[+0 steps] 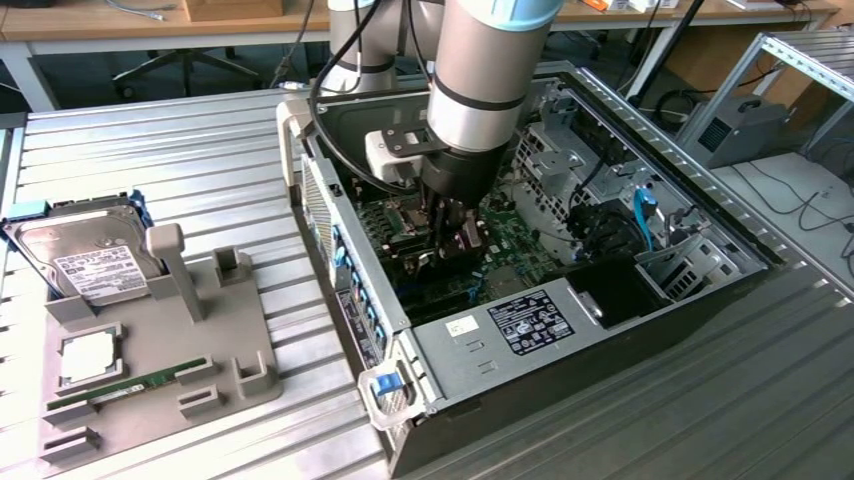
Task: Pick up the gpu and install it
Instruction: 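Insert the gpu into the slot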
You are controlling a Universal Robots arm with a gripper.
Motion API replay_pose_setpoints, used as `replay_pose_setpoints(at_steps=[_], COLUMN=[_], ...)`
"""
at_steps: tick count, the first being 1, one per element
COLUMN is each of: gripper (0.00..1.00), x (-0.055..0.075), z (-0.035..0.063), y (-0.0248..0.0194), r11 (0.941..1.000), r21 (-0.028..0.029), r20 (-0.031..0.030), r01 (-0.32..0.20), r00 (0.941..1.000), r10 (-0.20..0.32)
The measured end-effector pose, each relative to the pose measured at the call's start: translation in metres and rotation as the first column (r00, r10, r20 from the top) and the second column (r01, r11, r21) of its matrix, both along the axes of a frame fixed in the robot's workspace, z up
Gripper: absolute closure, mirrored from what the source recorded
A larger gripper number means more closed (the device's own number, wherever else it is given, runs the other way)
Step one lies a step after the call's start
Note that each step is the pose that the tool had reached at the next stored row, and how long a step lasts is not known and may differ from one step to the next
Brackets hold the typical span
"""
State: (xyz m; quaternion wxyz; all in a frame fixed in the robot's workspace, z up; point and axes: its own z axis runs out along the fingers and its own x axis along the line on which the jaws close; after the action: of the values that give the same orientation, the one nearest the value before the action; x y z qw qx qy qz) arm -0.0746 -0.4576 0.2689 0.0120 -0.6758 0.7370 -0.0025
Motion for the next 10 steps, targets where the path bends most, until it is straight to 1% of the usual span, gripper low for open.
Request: replay_pose_setpoints(at_steps=[1,2,3,6,8,9,10], gripper=[0.72,0.66,0.66,0.48,0.48,0.42,0.42], x=[0.0,0.0,0.0,0.0,0.0,0.0,0.0], z=[-0.0001,-0.0001,0.0,0.0001,0.0001,0.0001,0.0001], y=[0.0,0.0,0.0,0.0,0.0,0.0,0.0], r11=[1.0,1.0,1.0,1.0,1.0,1.0,1.0], r21=[0.0001,0.0003,0.0,0.0,-0.0001,0.0,0.0], r20=[0.0,0.0001,0.0,-0.0002,-0.0002,-0.0001,-0.0001], r01=[0.0,0.0,0.0,0.0,0.0,0.0,0.0], r00=[1.0,1.0,1.0,1.0,1.0,1.0,1.0], r10=[0.0,0.0,0.0,0.0,0.0,0.0,0.0])
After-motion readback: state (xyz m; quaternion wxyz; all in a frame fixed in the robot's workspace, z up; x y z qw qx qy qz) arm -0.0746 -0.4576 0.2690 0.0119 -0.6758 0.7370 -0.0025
